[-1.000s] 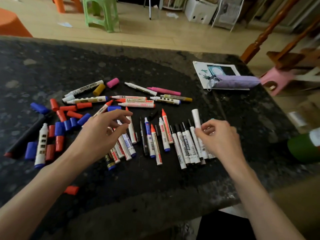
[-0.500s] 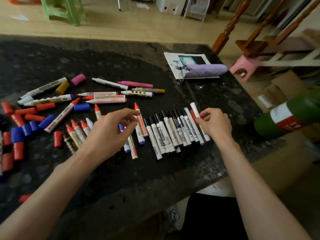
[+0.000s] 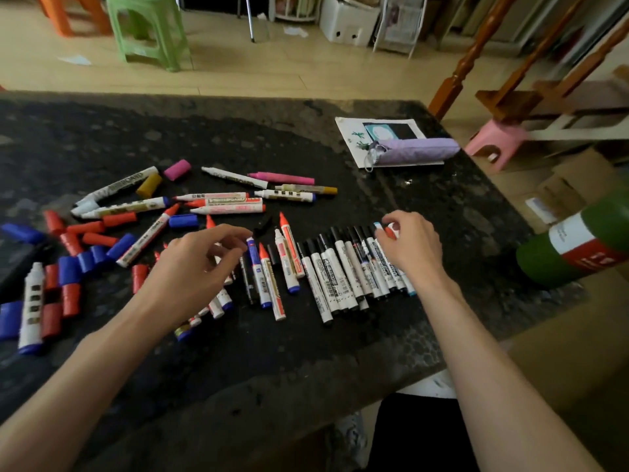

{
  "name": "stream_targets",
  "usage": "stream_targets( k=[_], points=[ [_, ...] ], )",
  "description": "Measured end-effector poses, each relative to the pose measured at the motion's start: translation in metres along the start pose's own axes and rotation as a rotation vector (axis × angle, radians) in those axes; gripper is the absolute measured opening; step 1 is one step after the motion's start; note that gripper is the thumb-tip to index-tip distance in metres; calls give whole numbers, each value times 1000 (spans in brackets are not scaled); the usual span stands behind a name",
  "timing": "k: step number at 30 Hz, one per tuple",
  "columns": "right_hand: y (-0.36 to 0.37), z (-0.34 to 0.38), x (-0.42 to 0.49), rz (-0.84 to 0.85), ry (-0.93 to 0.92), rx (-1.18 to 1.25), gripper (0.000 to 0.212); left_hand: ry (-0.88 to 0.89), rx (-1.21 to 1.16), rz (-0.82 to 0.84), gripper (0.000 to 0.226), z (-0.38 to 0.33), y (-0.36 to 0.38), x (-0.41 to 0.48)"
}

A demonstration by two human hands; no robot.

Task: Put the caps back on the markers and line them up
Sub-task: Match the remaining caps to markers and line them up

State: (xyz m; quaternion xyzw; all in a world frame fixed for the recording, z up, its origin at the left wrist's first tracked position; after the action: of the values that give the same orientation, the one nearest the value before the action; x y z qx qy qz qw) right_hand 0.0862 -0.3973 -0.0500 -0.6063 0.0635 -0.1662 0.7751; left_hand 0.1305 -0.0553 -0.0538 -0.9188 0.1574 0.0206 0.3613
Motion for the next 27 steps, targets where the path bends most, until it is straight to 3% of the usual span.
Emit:
stream_targets(
  k=[5,9,21,27],
  points=[
    [21,88,20,18,-333,154,34,-20,-19,-41,31,20,-23,-3],
    [38,135,41,-3,-483,202,32,-42,-63,-92,29,37,-46,-5],
    [57,133,90,37,-418,-133,28,-97,-64,-116,31,56,-71,-5],
    [47,130,96,-30,-427,-69,16,-82,-73,-114,32,52,-64,-4]
  ],
)
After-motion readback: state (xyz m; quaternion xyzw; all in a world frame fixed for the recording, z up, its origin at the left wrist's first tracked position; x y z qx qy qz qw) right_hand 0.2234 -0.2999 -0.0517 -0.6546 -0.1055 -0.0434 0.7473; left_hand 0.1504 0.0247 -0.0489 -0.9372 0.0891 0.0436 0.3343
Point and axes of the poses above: each hand's wrist, its own x-axis towards the middle knuckle, its own y-axis out of the palm, z = x × y, the point moved 9 cm from there along x, towards the middle knuckle, and after that the axes turned 12 degrees about -y, right-handed, at the moved point
